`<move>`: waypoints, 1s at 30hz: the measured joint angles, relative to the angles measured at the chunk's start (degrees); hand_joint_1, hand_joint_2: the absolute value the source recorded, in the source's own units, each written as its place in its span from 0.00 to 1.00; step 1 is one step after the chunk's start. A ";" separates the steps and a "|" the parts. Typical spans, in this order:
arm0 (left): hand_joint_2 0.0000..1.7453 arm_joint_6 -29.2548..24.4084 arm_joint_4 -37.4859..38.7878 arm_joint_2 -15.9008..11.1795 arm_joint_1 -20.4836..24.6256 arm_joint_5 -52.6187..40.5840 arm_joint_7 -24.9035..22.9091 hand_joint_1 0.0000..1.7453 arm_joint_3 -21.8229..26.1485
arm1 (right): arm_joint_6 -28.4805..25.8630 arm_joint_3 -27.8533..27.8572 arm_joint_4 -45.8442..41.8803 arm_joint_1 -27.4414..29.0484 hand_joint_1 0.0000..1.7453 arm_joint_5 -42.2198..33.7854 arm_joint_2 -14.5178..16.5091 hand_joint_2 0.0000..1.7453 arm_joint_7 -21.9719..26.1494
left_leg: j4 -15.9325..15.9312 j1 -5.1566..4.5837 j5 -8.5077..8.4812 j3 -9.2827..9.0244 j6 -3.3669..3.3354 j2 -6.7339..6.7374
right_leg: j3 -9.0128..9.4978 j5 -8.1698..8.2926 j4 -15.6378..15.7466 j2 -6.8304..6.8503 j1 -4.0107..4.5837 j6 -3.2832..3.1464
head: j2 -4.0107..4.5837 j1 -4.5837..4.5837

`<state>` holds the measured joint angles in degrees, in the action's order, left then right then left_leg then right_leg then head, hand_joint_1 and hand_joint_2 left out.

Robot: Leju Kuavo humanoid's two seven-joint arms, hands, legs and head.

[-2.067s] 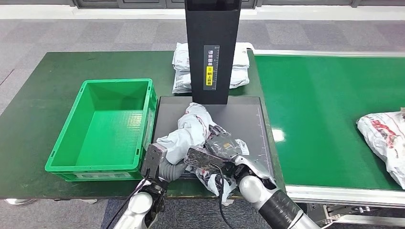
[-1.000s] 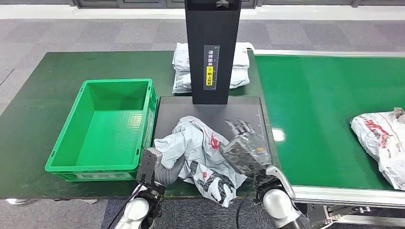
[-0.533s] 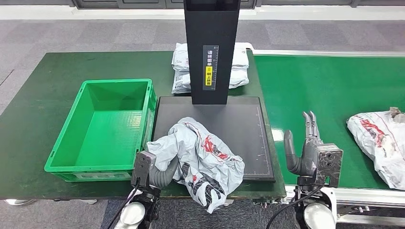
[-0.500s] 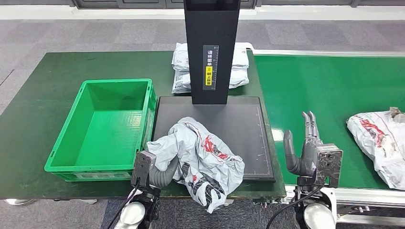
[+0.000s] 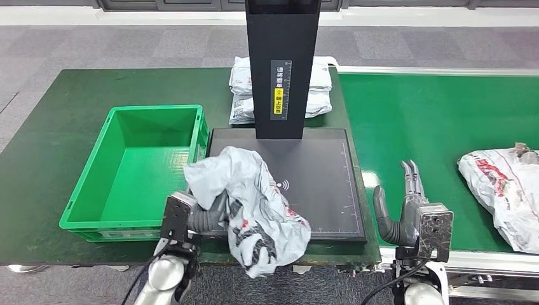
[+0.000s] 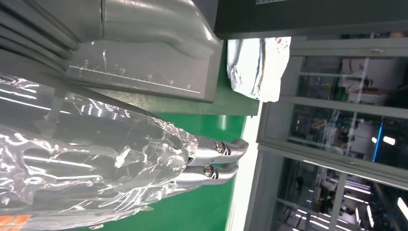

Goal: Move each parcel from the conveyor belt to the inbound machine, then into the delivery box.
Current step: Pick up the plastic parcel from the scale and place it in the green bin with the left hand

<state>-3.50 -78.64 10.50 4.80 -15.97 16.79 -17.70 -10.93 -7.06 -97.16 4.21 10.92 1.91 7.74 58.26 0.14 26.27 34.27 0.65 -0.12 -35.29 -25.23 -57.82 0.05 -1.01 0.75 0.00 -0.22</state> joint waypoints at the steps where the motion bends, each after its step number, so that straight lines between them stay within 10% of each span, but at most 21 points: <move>1: 1.00 -0.30 -2.21 -0.43 1.47 -1.30 -0.61 1.00 0.28 | 0.00 0.24 -0.08 0.22 0.00 0.04 0.06 1.00 0.00 | 0.00 0.01 -0.01 0.00 0.01 -0.01 | 0.00 0.00 0.00 0.01 0.01 0.00 | 0.00 -0.01; 13: 1.00 -4.91 -12.93 -3.26 13.50 -7.23 -4.11 1.00 1.84 | 0.11 1.45 -0.06 0.51 0.00 -0.49 0.09 1.00 0.41 | 0.00 0.02 -0.05 0.00 0.03 -0.02 | 0.04 0.05 -0.02 0.01 0.01 -0.04 | 0.00 -0.01; 30: 1.00 -7.16 -3.72 -7.56 34.01 -13.10 -13.44 1.00 7.61 | 2.18 1.45 3.23 -2.05 0.00 0.92 1.14 1.00 -0.95 | 0.00 0.03 -0.13 -0.02 0.05 0.00 | 0.03 0.09 -0.03 -0.02 0.02 -0.07 | 0.00 -0.01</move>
<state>-10.66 -82.36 2.93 38.81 -29.07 3.35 -10.09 -8.75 -5.62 -93.93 2.15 11.84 3.04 6.79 58.26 0.16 26.14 34.25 0.70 -0.11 -35.26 -25.14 -57.85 0.03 -0.99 0.67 0.00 -0.24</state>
